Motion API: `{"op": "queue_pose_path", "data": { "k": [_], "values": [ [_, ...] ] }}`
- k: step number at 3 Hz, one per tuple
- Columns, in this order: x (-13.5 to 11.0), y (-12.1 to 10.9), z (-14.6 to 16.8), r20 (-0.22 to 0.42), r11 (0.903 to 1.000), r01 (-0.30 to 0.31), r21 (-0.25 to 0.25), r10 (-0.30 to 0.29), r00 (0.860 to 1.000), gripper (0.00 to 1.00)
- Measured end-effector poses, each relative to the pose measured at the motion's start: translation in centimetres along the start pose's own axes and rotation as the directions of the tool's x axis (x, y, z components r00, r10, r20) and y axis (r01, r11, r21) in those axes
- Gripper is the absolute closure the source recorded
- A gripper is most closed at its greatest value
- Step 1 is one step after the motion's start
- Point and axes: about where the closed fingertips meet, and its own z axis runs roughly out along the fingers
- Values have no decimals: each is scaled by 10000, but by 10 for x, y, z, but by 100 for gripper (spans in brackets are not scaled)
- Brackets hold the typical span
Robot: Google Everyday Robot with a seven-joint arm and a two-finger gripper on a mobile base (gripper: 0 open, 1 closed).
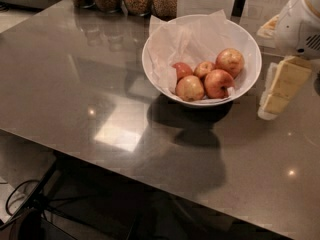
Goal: Pick apple from white bowl
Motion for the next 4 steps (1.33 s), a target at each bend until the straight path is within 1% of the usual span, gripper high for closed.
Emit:
{"op": "queue_pose_path", "data": {
  "k": [1,2,3,4],
  "values": [
    [-25,-27,23,841,9975,698,76,-702,9940,0],
    [-48,-53,39,1735,9938,1051,373,-1100,9787,0],
    [-59,-69,53,2307,9892,1101,968,-1299,9643,0],
    [-62,-74,52,2374,9873,1067,1173,-1322,9624,13]
  ]
}}
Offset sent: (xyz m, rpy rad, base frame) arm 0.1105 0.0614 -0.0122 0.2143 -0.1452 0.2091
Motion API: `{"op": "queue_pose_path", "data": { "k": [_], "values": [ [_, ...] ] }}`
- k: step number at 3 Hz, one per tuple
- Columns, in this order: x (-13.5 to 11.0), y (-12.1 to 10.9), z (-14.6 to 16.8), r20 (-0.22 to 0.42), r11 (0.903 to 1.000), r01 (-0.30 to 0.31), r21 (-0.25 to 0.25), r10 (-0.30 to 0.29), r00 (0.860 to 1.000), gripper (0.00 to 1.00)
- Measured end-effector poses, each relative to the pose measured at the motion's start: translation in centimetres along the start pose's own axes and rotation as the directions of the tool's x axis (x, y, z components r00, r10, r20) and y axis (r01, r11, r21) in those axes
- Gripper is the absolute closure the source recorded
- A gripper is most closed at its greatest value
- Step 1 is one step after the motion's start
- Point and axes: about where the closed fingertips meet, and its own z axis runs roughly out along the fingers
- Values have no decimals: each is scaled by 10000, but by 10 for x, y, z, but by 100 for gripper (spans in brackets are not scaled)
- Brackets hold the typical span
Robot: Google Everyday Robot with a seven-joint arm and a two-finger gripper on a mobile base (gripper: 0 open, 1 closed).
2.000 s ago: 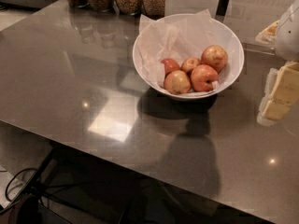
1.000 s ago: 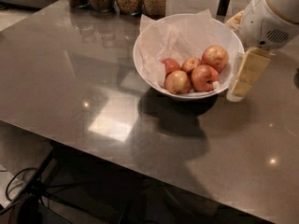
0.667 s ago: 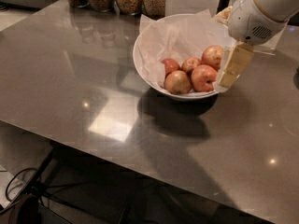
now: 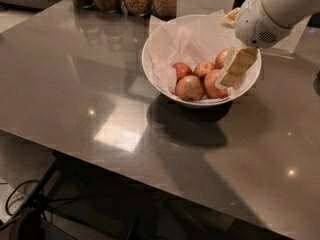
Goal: Pick apple from white bowl
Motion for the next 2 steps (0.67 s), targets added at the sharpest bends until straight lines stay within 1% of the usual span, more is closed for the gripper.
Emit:
{"op": "queue_pose_path", "data": {
  "k": [1,2],
  "values": [
    [0,0,0,-2,10000,0,1,0,10000,0],
    [15,-11,7,-887,9993,-160,347,190,9959,0]
  ]
}}
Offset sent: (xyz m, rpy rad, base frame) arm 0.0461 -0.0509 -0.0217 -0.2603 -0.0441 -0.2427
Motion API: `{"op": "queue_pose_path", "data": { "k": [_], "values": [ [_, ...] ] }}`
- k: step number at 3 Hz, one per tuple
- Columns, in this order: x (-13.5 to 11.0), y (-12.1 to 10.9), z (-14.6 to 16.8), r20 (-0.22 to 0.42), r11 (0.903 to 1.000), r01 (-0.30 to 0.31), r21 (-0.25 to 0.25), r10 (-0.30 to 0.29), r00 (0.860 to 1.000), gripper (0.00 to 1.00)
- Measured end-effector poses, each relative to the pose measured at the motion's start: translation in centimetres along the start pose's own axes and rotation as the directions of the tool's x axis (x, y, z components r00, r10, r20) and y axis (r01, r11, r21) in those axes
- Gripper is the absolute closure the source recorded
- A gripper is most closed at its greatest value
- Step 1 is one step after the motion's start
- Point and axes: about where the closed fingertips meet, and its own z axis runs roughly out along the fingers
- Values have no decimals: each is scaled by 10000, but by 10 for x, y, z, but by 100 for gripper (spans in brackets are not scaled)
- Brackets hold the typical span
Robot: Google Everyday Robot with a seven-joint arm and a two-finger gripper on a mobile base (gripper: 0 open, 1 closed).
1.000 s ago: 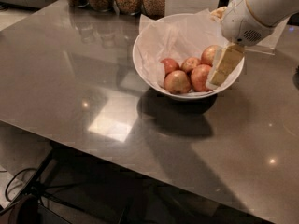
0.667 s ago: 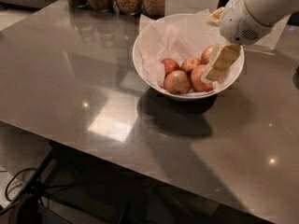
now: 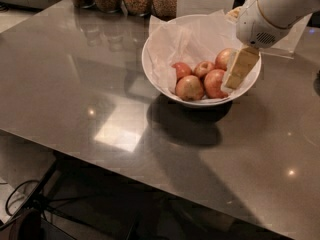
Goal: Pick apple from white bowl
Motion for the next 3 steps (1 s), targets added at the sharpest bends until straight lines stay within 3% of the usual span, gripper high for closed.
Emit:
{"op": "queue_pose_path", "data": {
  "k": [1,2,3],
  "values": [
    [32,-20,10,-1381,9982,-278,539,350,9898,0],
    [32,-20,10,-1381,9982,-278,539,350,9898,0],
    [31,-23,13,-916,9991,241,334,-210,9956,0]
  ]
}}
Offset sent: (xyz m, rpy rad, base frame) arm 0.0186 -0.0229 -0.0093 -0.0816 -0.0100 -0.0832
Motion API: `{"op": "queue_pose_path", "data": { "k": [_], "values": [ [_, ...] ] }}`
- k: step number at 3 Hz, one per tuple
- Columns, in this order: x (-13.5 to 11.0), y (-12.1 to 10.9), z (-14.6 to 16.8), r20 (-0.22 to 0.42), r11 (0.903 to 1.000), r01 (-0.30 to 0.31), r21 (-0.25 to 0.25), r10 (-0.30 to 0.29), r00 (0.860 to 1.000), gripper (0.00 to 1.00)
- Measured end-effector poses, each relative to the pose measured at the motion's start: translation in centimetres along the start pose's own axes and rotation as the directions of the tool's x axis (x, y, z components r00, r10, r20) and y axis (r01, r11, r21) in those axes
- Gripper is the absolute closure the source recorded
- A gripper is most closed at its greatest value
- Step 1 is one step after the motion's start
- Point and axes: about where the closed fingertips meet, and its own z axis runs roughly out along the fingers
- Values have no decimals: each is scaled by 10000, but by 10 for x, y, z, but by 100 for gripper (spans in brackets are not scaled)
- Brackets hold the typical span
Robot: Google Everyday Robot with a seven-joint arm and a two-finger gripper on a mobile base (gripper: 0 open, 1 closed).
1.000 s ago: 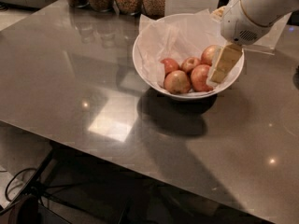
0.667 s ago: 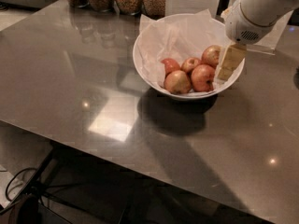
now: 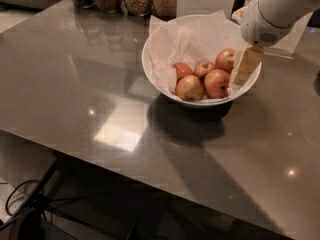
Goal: Pick apple from white bowl
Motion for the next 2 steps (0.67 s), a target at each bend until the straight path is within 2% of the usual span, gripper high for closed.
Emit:
{"op": "queue_pose_path", "data": {
  "k": [1,2],
  "values": [
    [-11,-8,19,974,9918,1213,-408,-1169,9884,0],
    [-12,-9,21,1028,9868,1579,-359,-1535,9828,0]
  ]
}}
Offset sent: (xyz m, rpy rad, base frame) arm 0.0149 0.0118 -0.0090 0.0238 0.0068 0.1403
